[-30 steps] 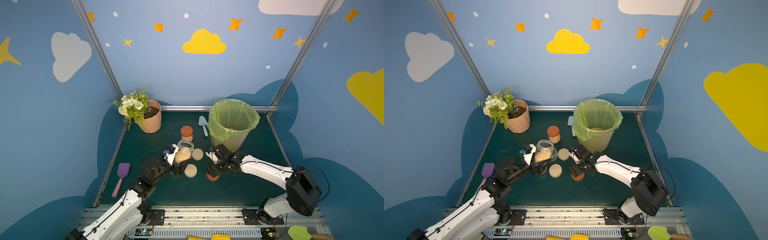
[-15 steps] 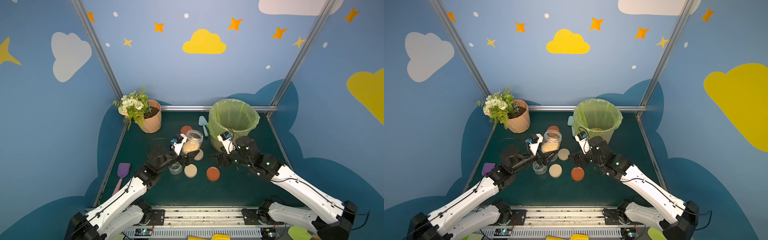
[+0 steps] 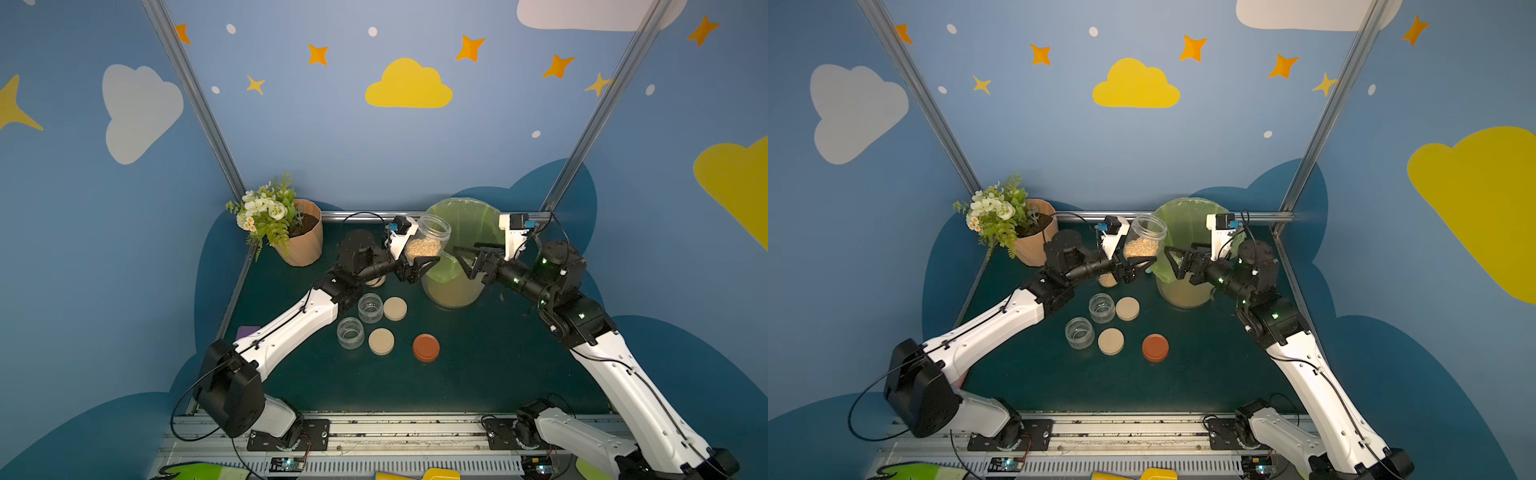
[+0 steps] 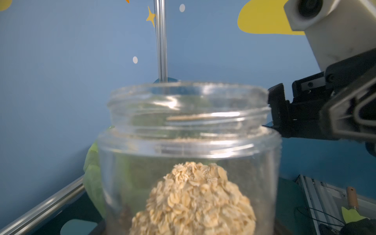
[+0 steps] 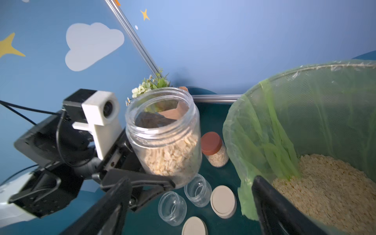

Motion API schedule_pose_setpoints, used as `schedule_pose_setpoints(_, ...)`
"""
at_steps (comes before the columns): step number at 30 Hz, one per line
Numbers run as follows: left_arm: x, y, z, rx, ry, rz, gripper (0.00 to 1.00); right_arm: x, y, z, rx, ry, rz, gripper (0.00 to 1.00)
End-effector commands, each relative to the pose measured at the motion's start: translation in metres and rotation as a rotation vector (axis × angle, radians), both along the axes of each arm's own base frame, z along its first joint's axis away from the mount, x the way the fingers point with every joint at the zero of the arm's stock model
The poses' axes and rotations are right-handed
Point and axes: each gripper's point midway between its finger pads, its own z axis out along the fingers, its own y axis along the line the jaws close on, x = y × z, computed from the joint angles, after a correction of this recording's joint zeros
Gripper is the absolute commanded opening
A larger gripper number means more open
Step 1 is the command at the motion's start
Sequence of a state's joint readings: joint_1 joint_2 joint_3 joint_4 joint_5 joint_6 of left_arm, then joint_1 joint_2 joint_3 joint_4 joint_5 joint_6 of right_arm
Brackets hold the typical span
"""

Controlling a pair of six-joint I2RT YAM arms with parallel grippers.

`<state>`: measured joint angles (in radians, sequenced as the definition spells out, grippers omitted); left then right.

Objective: Empty expired oatmeal from jars
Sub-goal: Pour the expired oatmeal into the trash bin.

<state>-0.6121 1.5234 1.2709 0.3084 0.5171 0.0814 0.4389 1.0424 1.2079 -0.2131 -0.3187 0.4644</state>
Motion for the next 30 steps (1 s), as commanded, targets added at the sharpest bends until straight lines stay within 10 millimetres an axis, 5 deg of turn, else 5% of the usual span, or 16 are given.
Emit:
schedule_pose_setpoints(1, -0.003, -0.015, 0.054, -0.090, -0.113, -0.082, 0.03, 0.012, 0.008, 0.010, 0.077, 0.049, 0.049, 0.92)
schedule_pose_setpoints(16, 0.029, -0.069, 0.047, -0.048, -0.102, -0.178, 0.03, 0.096, 0.006, 0.006, 0.110, 0.089, -0.013, 0.92)
schedule_pose_setpoints(30, 0.031, -0.086, 0.048, -0.003, -0.115, -0.233, 0.03, 0.132, 0.007, 0.005, 0.099, 0.062, -0.008, 0.92)
